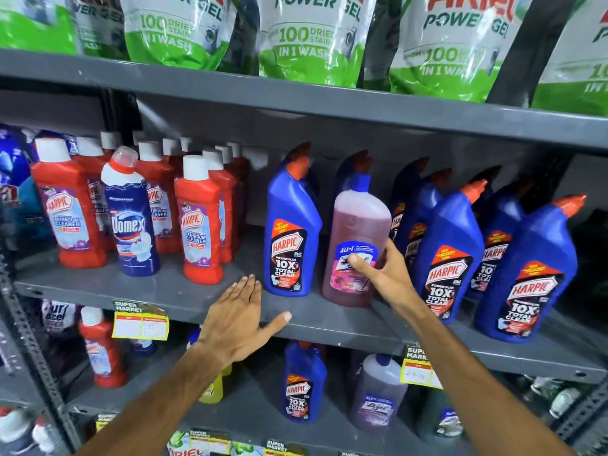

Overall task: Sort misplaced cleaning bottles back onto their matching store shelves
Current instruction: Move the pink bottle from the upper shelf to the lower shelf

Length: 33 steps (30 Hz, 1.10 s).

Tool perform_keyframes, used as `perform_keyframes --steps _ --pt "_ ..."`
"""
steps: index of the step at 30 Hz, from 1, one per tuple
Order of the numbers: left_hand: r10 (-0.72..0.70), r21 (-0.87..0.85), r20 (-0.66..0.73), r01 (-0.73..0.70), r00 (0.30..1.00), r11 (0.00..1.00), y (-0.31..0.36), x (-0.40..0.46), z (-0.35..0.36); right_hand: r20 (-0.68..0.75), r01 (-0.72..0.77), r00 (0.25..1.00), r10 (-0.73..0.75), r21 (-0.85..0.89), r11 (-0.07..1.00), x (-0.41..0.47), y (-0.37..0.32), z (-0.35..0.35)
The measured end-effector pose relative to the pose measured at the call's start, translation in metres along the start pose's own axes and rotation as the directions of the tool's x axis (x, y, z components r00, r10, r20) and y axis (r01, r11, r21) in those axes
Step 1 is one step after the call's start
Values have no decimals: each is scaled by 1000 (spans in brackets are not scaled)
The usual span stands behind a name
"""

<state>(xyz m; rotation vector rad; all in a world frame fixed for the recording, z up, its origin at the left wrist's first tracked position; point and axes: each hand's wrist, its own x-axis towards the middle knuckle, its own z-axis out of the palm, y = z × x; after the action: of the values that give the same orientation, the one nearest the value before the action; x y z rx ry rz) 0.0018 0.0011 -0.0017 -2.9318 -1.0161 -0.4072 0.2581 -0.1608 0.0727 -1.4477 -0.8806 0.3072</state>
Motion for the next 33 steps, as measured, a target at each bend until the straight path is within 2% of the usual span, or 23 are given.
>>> perform_keyframes --steps 8,17,21,27,33 --pt "-11 -26 -25 10 1000 1000 2 -10 3 -162 18 987 -24 -38 999 -28 -10 7" --pt "165 29 -211 -162 963 986 11 -74 24 -190 59 979 -69 -61 996 -125 -39 4" --pt "237 16 -236 -240 942 971 16 -107 43 -163 28 986 -35 -47 999 -166 -35 7" --pt "254 23 -116 -253 960 967 12 -133 79 -162 -32 987 15 -102 994 -205 3 17" --pt "235 9 11 -236 972 972 -5 -139 125 -204 -136 974 102 -160 978 -232 74 26"
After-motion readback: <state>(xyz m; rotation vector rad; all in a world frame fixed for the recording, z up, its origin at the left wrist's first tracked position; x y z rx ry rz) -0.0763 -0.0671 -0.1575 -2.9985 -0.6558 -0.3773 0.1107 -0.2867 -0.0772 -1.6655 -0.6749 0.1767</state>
